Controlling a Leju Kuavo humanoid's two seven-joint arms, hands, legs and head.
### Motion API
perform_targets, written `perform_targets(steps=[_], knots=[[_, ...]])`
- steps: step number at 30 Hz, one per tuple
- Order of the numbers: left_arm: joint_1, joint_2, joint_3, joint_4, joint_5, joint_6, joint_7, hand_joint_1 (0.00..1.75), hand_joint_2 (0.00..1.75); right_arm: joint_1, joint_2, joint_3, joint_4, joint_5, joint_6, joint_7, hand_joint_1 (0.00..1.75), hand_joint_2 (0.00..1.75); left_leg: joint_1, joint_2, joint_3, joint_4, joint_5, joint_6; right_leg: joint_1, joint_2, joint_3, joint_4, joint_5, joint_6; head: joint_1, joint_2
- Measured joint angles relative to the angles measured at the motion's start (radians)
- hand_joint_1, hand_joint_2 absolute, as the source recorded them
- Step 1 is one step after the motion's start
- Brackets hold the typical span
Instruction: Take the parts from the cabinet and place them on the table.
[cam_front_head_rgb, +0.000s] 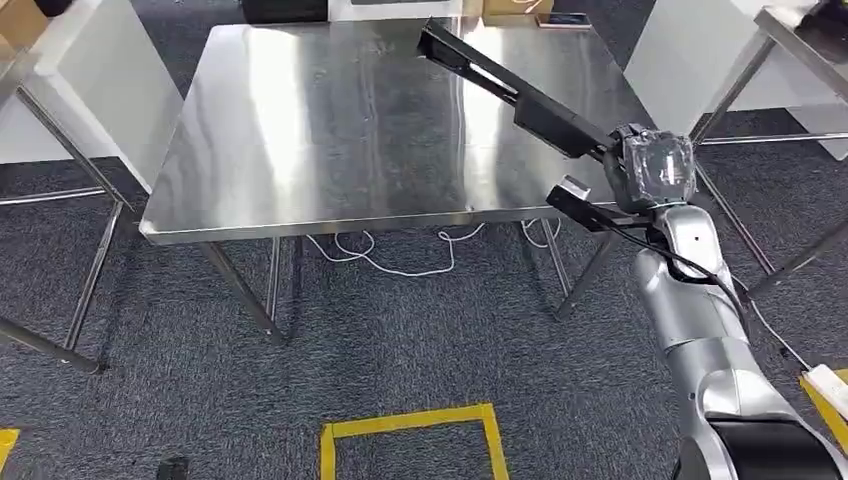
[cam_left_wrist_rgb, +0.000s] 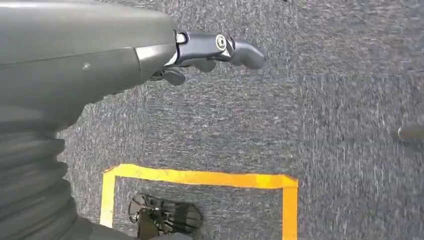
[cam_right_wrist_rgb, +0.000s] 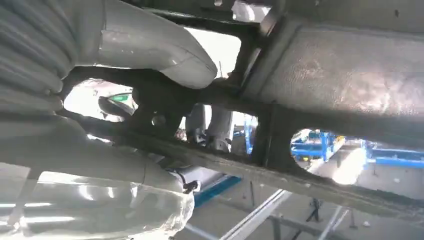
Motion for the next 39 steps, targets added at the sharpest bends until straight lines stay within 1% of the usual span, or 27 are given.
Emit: perform_targets(steps=[2,5,6,8,10,11,12,13,15,17,18,19,20,21,22,23,24,26,27,28,29,30,32,33,36,38,39], knots=[[-0.002,0.000,0.000,0.000,0.000,-0.001,0.000,0.00,1.75,-0.002,0.002,0.002,0.000,0.000,0.000,-0.004,1.75,1.75,0.004,-0.001,0.020,-0.007,0.000,0.013,-0.005,-0.001,-0.033,0.058,-0.030,-0.001,0.001,0.000],[0.000,0.000,0.000,0.000,0.001,-0.002,0.000,0.00,1.75,0.006,0.003,0.005,0.003,-0.001,0.001,-0.005,1.75,1.75,0.002,-0.005,0.031,-0.006,-0.017,0.022,-0.008,-0.001,-0.176,0.280,-0.094,-0.001,0.007,0.000],[0.002,0.000,0.000,0.000,0.001,-0.001,0.000,0.00,1.75,0.011,0.003,0.005,0.004,-0.001,0.001,-0.004,1.75,1.75,0.001,-0.008,0.038,-0.006,-0.023,0.021,-0.007,-0.001,-0.208,0.311,-0.096,-0.001,0.009,0.000],[0.004,-0.002,0.000,0.000,0.001,-0.001,-0.002,0.00,1.75,0.015,0.007,0.007,0.004,0.001,0.001,-0.002,1.75,1.75,0.000,-0.010,0.062,-0.006,-0.042,0.018,-0.007,-0.002,-0.199,0.238,-0.051,0.009,0.009,0.000],[0.003,-0.002,0.000,0.000,0.001,-0.001,-0.003,0.00,1.75,0.014,0.008,0.010,0.004,0.001,0.001,-0.001,1.75,1.75,0.000,-0.011,0.095,-0.006,-0.067,0.011,-0.007,-0.006,-0.131,0.044,0.059,0.034,0.010,0.000],[0.004,-0.002,0.000,0.000,0.002,0.000,-0.005,0.00,1.75,0.015,0.009,0.011,0.006,0.001,0.001,0.000,1.75,1.75,-0.004,-0.011,0.097,-0.005,-0.078,0.005,-0.005,-0.011,-0.120,-0.006,0.097,0.028,0.010,0.000],[0.004,-0.002,0.000,0.000,0.003,0.002,-0.005,0.00,1.75,0.013,0.010,0.011,0.008,0.001,0.003,0.002,1.75,1.75,-0.005,-0.012,0.109,-0.006,-0.085,0.000,0.002,-0.013,-0.117,-0.006,0.059,0.001,0.007,0.000],[0.003,-0.003,0.000,0.001,0.004,0.004,-0.007,0.00,1.75,0.011,0.014,0.013,0.008,0.002,0.006,0.005,1.75,1.75,-0.005,-0.009,0.104,-0.011,-0.093,-0.010,0.012,-0.009,-0.100,-0.004,0.070,-0.016,0.008,0.000],[0.003,-0.004,0.000,0.001,0.004,0.018,-0.014,0.00,1.75,0.008,0.015,0.013,0.009,0.003,0.006,0.008,1.75,1.75,-0.006,-0.007,0.115,0.000,-0.086,-0.016,0.004,-0.006,-0.093,-0.009,0.066,-0.037,0.007,0.000],[0.002,-0.004,0.000,0.000,0.004,0.030,-0.023,0.00,1.75,0.004,0.019,0.013,0.009,0.004,0.006,0.008,1.75,1.75,-0.003,-0.005,0.065,0.095,-0.067,-0.026,-0.006,-0.005,-0.064,-0.016,0.054,-0.054,0.007,0.000],[0.002,-0.004,0.000,0.000,0.006,0.032,-0.024,0.00,1.75,0.000,0.022,0.013,0.010,0.004,0.005,0.008,1.75,1.75,0.001,-0.004,0.014,0.174,-0.068,-0.032,-0.006,-0.005,-0.057,-0.016,0.047,-0.064,0.002,0.000],[0.003,-0.004,0.000,0.000,0.011,0.032,-0.024,0.00,1.75,-0.001,0.026,0.013,0.010,0.005,0.006,0.008,1.75,1.75,0.004,-0.004,-0.037,0.239,-0.092,-0.038,-0.006,-0.004,-0.050,-0.017,0.039,-0.067,0.005,0.000],[0.006,-0.005,0.000,0.000,0.011,0.032,-0.025,0.00,1.75,0.000,0.032,0.013,0.010,0.006,0.006,0.008,1.75,1.75,0.005,-0.003,-0.087,0.292,-0.141,-0.044,-0.006,-0.001,-0.040,-0.017,0.027,-0.067,0.003,0.000],[0.009,-0.005,0.000,0.000,0.013,0.032,-0.026,0.00,1.75,0.001,0.035,0.014,0.013,0.008,0.007,0.007,1.75,1.75,0.007,-0.003,-0.119,0.311,-0.178,-0.048,-0.005,0.001,-0.028,-0.017,0.018,-0.066,0.003,0.000],[0.012,-0.005,0.000,0.000,0.015,0.032,-0.027,0.00,1.75,0.001,0.038,0.014,0.014,0.010,0.008,0.006,1.75,1.75,0.007,-0.002,-0.137,0.300,-0.187,-0.048,-0.005,0.004,-0.014,-0.017,0.007,-0.066,0.004,0.000],[0.016,-0.005,0.000,0.000,0.018,0.032,-0.029,0.00,1.75,0.001,0.041,0.014,0.015,0.011,0.008,0.006,1.75,1.75,0.007,-0.002,-0.137,0.262,-0.165,-0.045,-0.003,0.005,0.002,-0.017,-0.004,-0.065,0.003,0.000],[0.018,-0.005,0.000,0.000,0.020,0.032,-0.030,0.00,1.75,0.000,0.044,0.014,0.015,0.011,0.009,0.006,1.75,1.75,0.005,-0.002,-0.122,0.198,-0.117,-0.038,-0.001,0.005,0.019,-0.018,-0.015,-0.064,0.003,0.000],[0.021,-0.003,0.001,0.000,0.021,0.032,-0.033,0.00,1.75,-0.001,0.050,0.016,0.016,0.012,0.009,0.006,1.75,1.75,-0.007,-0.001,-0.074,0.035,0.042,-0.004,-0.002,0.005,0.035,-0.024,-0.037,-0.062,0.004,0.000],[0.023,0.001,0.001,0.001,0.021,0.032,-0.034,0.00,1.75,-0.003,0.058,0.016,0.019,0.012,0.010,0.006,1.75,1.75,-0.025,-0.012,-0.079,0.016,0.029,0.003,0.010,0.013,0.052,-0.023,-0.048,-0.053,0.005,0.000],[0.023,0.001,0.001,0.000,0.021,0.032,-0.035,0.00,1.75,-0.009,0.057,0.017,0.019,0.012,0.012,0.006,1.75,1.75,-0.026,-0.033,-0.064,0.012,0.005,0.016,0.009,0.015,0.061,-0.030,-0.066,-0.048,0.005,0.000],[0.025,0.001,0.003,0.000,0.021,0.032,-0.035,0.00,1.75,-0.007,0.061,0.019,0.019,0.013,0.012,0.006,1.75,1.75,-0.025,-0.030,-0.055,-0.002,0.003,0.017,0.011,0.014,0.089,-0.028,-0.055,-0.043,0.002,0.000],[0.024,0.002,0.003,0.000,0.022,0.032,-0.035,0.00,1.75,-0.010,0.061,0.020,0.020,0.012,0.012,0.003,1.75,1.75,-0.026,-0.029,-0.045,-0.011,0.002,0.019,0.018,0.017,0.088,-0.015,-0.041,-0.029,0.005,0.000],[0.025,0.001,0.004,0.000,0.022,0.032,-0.037,0.00,1.75,-0.016,0.055,0.021,0.020,0.011,0.012,0.003,1.75,1.75,-0.022,-0.024,0.004,-0.025,0.037,0.043,0.014,0.015,0.087,0.012,-0.070,-0.022,0.003,0.000],[0.025,0.002,0.004,0.000,0.022,0.032,-0.037,0.00,1.75,-0.018,0.056,0.023,0.021,0.011,0.012,0.003,1.75,1.75,-0.020,-0.020,0.017,-0.024,0.028,0.049,0.012,0.011,0.064,0.071,-0.096,-0.028,0.008,0.000],[0.025,-0.001,0.003,0.001,0.024,0.020,-0.061,0.00,1.75,-0.013,0.053,0.023,0.023,0.002,0.013,0.003,1.75,1.75,-0.018,-0.018,0.033,-0.022,0.022,0.039,0.009,0.009,-0.082,0.258,-0.175,-0.026,0.008,0.000],[0.025,-0.003,0.004,0.001,0.035,0.019,-0.123,0.00,1.75,-0.008,0.049,0.024,0.023,0.000,0.013,0.003,1.75,1.75,-0.018,-0.021,0.044,-0.020,0.007,0.032,0.005,0.007,-0.119,0.229,-0.199,-0.024,0.008,0.000],[0.024,-0.004,0.004,0.000,0.035,0.032,-0.161,0.00,1.75,-0.006,0.047,0.024,0.023,-0.001,0.013,0.002,1.75,1.75,-0.017,-0.023,0.053,-0.020,-0.002,0.029,0.001,0.006,-0.115,0.171,-0.174,-0.015,0.008,0.000]])
